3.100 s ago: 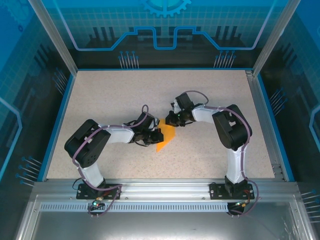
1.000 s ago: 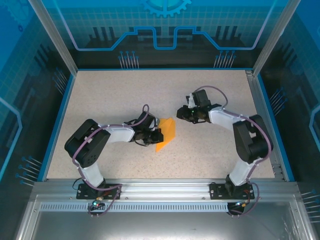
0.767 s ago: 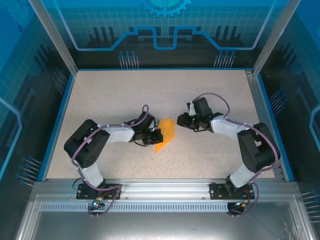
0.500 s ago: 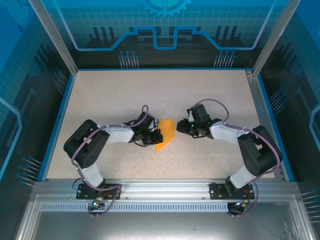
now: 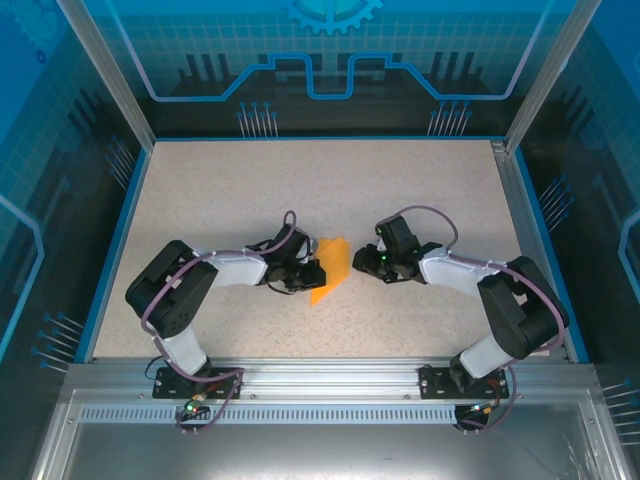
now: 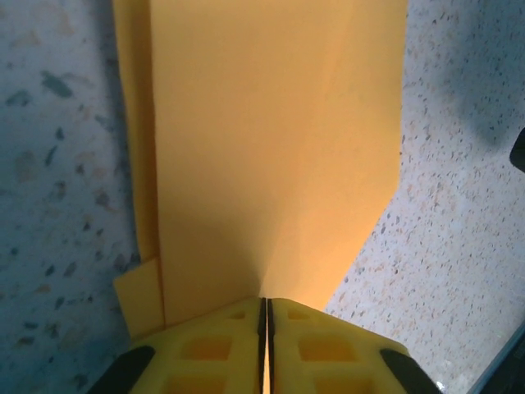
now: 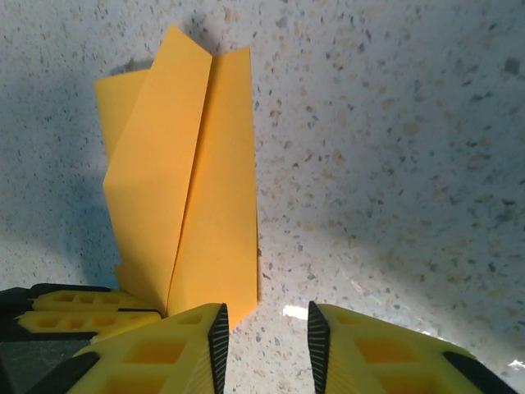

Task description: Fold a paper plane with a square sheet of paper (pick it up from the middle)

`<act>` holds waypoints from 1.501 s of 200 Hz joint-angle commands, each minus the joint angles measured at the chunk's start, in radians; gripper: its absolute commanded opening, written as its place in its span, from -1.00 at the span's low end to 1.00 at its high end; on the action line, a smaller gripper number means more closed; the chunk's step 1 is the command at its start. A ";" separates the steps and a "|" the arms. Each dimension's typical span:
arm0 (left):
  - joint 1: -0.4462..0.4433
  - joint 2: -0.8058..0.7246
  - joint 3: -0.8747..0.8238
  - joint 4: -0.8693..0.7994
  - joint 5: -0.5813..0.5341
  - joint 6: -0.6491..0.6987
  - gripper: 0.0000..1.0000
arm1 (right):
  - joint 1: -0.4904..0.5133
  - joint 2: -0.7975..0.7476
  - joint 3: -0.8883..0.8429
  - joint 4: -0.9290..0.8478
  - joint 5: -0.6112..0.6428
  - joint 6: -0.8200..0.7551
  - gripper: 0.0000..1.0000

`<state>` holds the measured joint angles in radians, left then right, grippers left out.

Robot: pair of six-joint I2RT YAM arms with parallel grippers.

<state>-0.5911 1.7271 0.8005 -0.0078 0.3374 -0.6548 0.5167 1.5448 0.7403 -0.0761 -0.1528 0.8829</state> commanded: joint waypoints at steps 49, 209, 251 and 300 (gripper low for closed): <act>0.036 -0.138 0.066 -0.139 0.000 0.061 -0.49 | 0.054 0.070 0.065 -0.062 -0.046 0.004 -0.28; 0.109 0.082 0.300 -0.328 -0.043 0.221 -0.18 | 0.061 0.165 0.116 -0.007 -0.117 0.059 -0.25; 0.109 0.120 0.319 -0.363 -0.052 0.246 -0.23 | 0.061 0.174 0.114 -0.010 -0.094 0.086 -0.25; 0.109 0.163 0.331 -0.382 -0.041 0.270 -0.34 | 0.059 0.218 0.102 0.065 -0.130 0.132 -0.26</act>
<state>-0.4877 1.8584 1.0992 -0.3470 0.2989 -0.4252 0.5621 1.7287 0.8417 -0.0723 -0.2512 0.9756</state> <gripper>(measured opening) 0.346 0.367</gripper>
